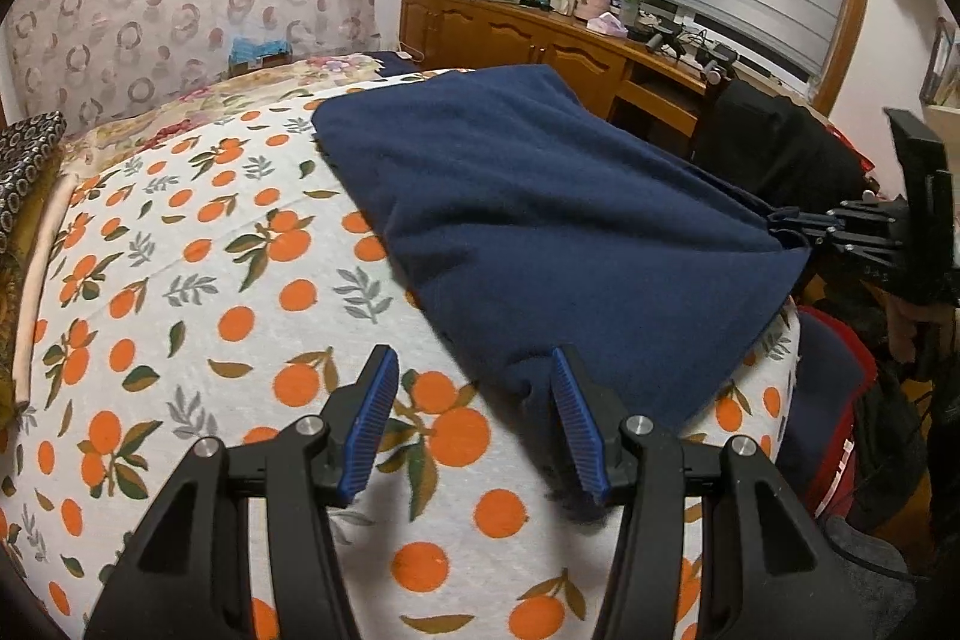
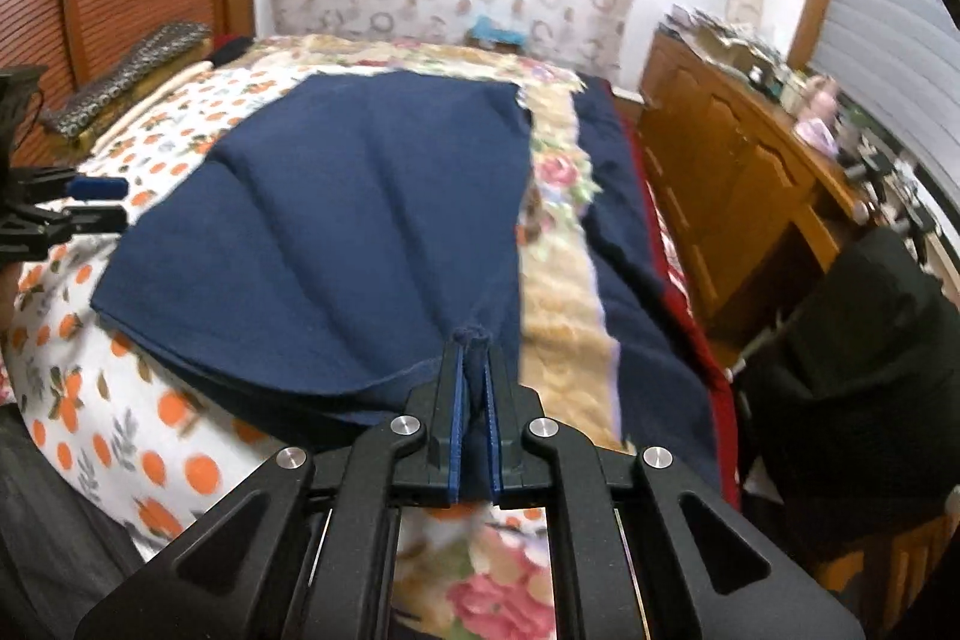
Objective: Fold small clothes
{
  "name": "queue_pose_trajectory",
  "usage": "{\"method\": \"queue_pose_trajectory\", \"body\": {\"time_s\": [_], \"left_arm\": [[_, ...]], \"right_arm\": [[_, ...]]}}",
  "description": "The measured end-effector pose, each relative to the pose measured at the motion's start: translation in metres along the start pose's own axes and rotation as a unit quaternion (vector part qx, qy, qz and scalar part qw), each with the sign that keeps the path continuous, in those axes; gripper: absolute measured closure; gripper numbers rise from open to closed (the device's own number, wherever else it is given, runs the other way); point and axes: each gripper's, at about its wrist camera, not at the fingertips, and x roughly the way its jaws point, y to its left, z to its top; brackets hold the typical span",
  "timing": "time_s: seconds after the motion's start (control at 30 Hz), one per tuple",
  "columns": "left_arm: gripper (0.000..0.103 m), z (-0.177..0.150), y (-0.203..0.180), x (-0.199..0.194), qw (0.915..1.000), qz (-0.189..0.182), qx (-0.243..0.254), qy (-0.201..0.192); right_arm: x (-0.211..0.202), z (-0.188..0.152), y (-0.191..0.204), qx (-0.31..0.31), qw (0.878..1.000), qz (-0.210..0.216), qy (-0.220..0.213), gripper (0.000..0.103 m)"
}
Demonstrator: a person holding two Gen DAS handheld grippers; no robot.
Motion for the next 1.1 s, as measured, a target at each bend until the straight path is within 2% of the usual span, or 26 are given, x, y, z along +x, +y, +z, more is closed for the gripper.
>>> {"method": "queue_pose_trajectory", "body": {"time_s": [0.17,0.37,0.47,0.53,0.6,0.63,0.7,0.73,0.9,1.0,1.1], "left_arm": [[0.051,-0.004,-0.007,0.004,0.9999,-0.015,0.001,0.009],[0.051,-0.008,-0.011,0.003,0.9997,-0.023,0.002,0.012],[0.051,-0.011,-0.013,0.004,0.999,-0.042,-0.001,0.017],[0.059,-0.012,-0.015,0.006,0.9987,-0.046,0.0,0.022],[0.063,-0.014,-0.018,0.009,0.9983,-0.052,0.003,0.028],[0.075,-0.015,-0.019,0.01,0.9979,-0.057,0.004,0.031],[0.084,-0.016,-0.021,0.01,0.9979,-0.055,0.009,0.035],[0.093,-0.016,-0.023,0.009,0.9977,-0.057,0.013,0.035],[0.095,-0.014,-0.032,-0.01,0.9975,-0.064,0.027,0.017],[0.095,-0.015,-0.03,-0.01,0.9976,-0.06,0.023,0.023],[0.095,-0.017,-0.03,-0.003,0.9977,-0.055,0.019,0.034]], "right_arm": [[0.011,-0.013,-0.011,0.031,0.999,0.014,0.016,0.098],[0.009,-0.01,-0.011,0.041,0.999,0.017,0.005,0.093],[0.01,-0.008,-0.01,0.041,0.999,0.01,0.0,0.089],[0.011,-0.007,-0.011,0.044,0.999,0.004,-0.002,0.08],[0.013,-0.008,-0.012,0.048,0.999,0.002,-0.003,0.076],[0.014,-0.008,-0.013,0.05,0.999,0.003,-0.002,0.073],[0.015,-0.01,-0.013,0.053,0.999,0.003,-0.002,0.07],[0.016,-0.01,-0.013,0.055,0.998,0.003,-0.002,0.07],[0.013,-0.011,-0.018,0.065,0.998,0.004,-0.009,0.062],[0.006,-0.012,-0.02,0.069,0.997,0.007,-0.019,0.053],[0.003,-0.013,-0.019,0.073,0.997,0.015,-0.028,0.049]]}}
